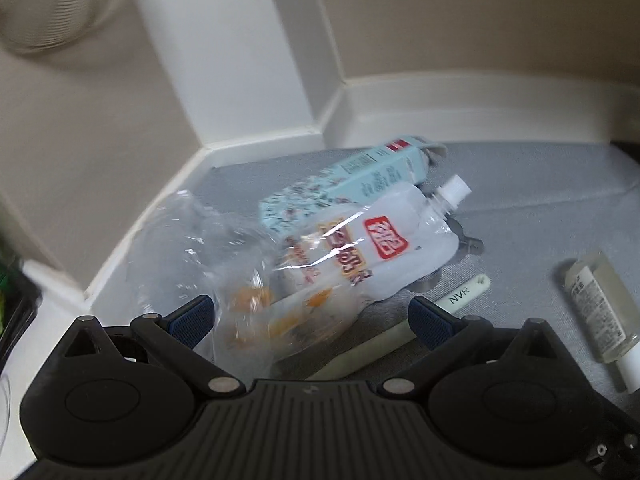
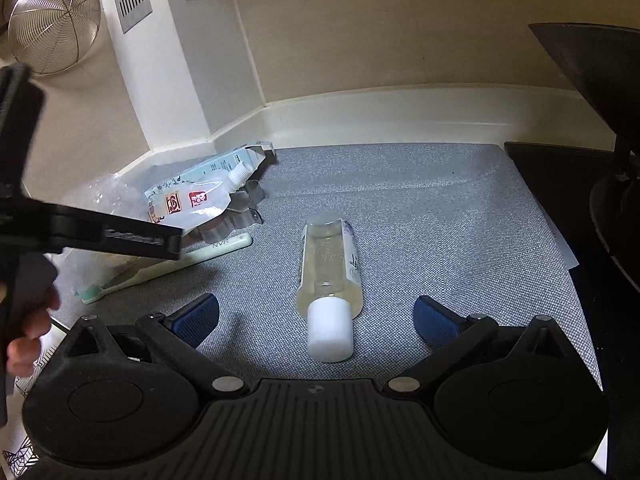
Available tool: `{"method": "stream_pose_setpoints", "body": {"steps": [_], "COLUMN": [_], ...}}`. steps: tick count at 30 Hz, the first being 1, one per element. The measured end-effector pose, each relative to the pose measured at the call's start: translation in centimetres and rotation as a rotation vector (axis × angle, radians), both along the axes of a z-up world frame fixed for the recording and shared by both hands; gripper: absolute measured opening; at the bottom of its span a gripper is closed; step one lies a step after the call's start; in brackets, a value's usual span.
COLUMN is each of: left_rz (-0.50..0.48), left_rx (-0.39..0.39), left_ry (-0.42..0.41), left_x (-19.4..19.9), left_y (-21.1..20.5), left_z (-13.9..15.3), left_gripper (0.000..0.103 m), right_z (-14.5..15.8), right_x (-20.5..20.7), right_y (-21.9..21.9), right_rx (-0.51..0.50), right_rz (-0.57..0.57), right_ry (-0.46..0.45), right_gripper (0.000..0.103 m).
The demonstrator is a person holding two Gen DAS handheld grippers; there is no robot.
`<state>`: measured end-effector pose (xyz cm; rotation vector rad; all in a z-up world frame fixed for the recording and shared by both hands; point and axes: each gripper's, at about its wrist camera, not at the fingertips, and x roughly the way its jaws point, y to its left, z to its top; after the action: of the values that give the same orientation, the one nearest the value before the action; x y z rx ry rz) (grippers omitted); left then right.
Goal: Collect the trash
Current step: 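Grasp the crumpled clear plastic bag with the left tool while the right tool grasps the small glass bottle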
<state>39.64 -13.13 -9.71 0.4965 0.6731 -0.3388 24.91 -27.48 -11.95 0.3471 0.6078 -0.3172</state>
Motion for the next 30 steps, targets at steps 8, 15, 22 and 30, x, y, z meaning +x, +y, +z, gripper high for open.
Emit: {"method": "stream_pose_setpoints", "body": {"steps": [8, 15, 22, 30], "left_rz": [-0.085, -0.090, -0.101, -0.102], "left_rx": [0.014, -0.062, -0.158, -0.235], "left_ry": [-0.074, -0.087, -0.107, -0.131], "left_x": [-0.2, 0.0, -0.7, -2.5], "left_y": [-1.6, -0.4, 1.9, 5.1], "left_z": [-0.3, 1.1, 4.0, 5.8], "left_gripper": [0.061, 0.000, 0.000, 0.000], "right_z": [0.1, -0.1, -0.1, -0.2], "right_x": [0.0, -0.9, -1.3, -1.4], "right_y": [-0.1, -1.2, -1.6, -1.6], "right_rx": [0.009, 0.071, 0.103, 0.110], "right_rz": [-0.003, -0.029, -0.044, -0.045], "right_ry": [-0.008, -0.053, -0.073, -0.076], "right_gripper": [0.102, 0.038, 0.037, 0.037]}}
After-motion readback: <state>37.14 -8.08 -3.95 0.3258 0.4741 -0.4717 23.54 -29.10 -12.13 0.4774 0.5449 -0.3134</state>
